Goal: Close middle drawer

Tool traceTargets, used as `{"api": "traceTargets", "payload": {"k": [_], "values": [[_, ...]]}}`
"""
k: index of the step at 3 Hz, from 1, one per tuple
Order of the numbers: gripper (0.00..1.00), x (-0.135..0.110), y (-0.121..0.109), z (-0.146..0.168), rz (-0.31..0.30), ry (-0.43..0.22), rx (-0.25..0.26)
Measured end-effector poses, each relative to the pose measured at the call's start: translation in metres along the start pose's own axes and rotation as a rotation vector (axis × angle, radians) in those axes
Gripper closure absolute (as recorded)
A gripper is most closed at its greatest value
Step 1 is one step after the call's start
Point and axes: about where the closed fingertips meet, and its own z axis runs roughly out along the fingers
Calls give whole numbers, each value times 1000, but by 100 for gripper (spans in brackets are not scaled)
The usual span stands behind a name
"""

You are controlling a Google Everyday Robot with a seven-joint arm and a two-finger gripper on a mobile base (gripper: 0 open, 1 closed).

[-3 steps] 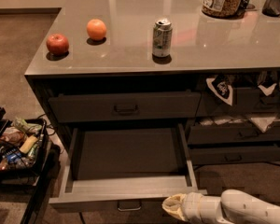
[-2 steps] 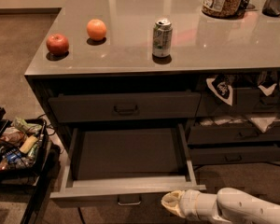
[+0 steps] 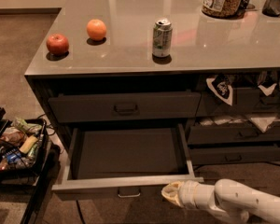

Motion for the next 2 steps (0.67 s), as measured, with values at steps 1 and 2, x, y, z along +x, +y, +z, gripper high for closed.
{"api": "traceTargets", "payload": {"k": [1, 2], "values": [[100, -10, -42, 5, -40, -33, 21], [100, -5, -39, 15, -27, -36, 14]]}}
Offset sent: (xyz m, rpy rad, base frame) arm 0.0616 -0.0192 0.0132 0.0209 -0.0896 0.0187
